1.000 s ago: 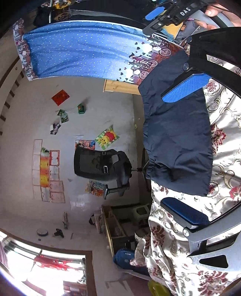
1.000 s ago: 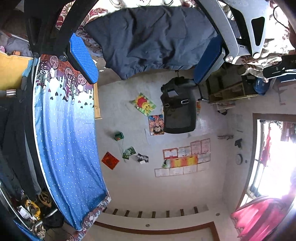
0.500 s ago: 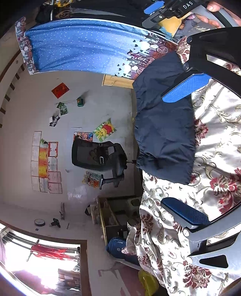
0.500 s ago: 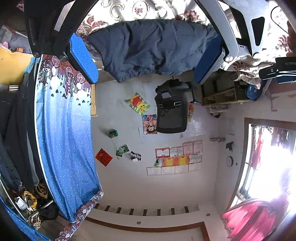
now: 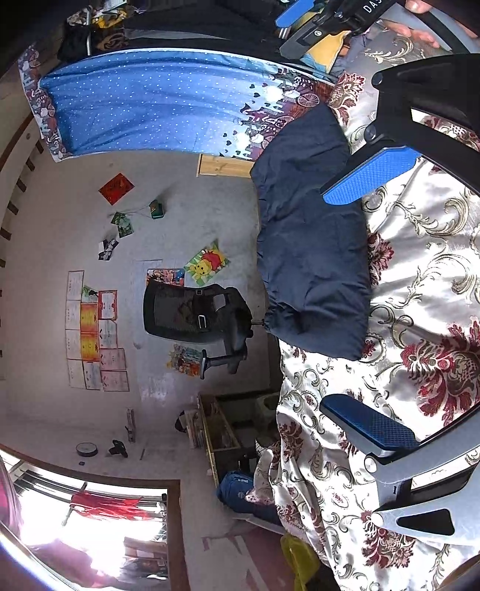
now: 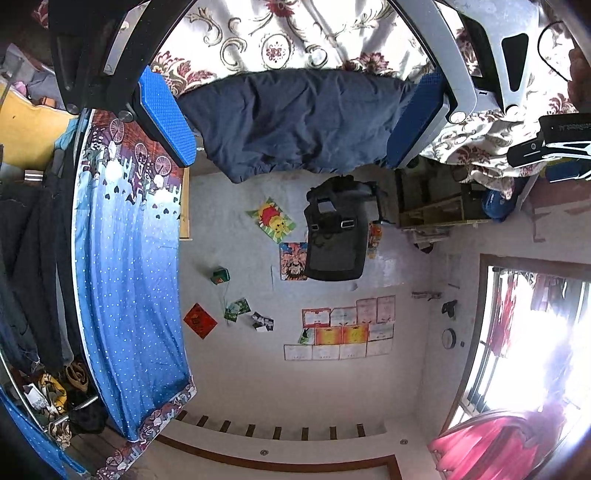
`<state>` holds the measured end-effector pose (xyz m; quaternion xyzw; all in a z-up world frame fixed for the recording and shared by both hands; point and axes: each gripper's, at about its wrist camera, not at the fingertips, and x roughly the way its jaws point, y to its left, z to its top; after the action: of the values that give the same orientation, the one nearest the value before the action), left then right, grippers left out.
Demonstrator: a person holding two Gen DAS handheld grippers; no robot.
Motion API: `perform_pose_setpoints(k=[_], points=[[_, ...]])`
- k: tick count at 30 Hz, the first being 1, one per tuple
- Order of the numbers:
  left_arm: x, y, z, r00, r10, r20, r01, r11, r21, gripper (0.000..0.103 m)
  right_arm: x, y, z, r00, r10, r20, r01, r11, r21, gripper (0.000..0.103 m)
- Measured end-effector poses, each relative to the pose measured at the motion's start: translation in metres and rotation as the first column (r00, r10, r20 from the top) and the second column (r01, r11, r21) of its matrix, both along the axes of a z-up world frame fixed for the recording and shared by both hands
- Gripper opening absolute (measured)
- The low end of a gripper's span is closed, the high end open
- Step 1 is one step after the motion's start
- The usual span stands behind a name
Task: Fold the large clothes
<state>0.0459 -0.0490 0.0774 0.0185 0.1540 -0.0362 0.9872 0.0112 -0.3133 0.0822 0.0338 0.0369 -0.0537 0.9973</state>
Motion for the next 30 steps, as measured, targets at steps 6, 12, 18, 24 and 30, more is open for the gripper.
perform_pose_setpoints(k=[6, 12, 18, 24, 30], points=[[-0.001, 0.004, -0.013, 1.0, 0.009, -0.029, -0.009, 1.0, 0.009, 0.103, 0.002, -0.001, -0.009, 0.998, 0.011, -0.056, -0.011, 1.0, 0.006, 0.102], [0.001, 0.007, -0.025, 0.998, 0.02, -0.067, -0.02, 1.0, 0.012, 0.103, 0.013, -0.005, -0.019, 0.992, 0.012, -0.122, -0.008, 1.0, 0.028, 0.102], [0.004, 0.007, -0.034, 0.994, 0.033, -0.1, -0.03, 0.999, 0.035, 0.103, 0.032, -0.009, -0.034, 0.97, 0.006, -0.244, 0.002, 0.999, 0.035, 0.102], [0.006, 0.008, -0.039, 0.99, 0.058, -0.127, -0.053, 0.998, 0.041, 0.103, 0.037, -0.009, -0.041, 0.96, 0.021, -0.281, -0.012, 0.999, 0.031, 0.102], [0.007, 0.011, -0.04, 0.988, 0.069, -0.139, -0.065, 0.997, 0.034, 0.103, 0.04, -0.005, -0.044, 0.955, 0.031, -0.295, -0.028, 0.999, 0.016, 0.102]])
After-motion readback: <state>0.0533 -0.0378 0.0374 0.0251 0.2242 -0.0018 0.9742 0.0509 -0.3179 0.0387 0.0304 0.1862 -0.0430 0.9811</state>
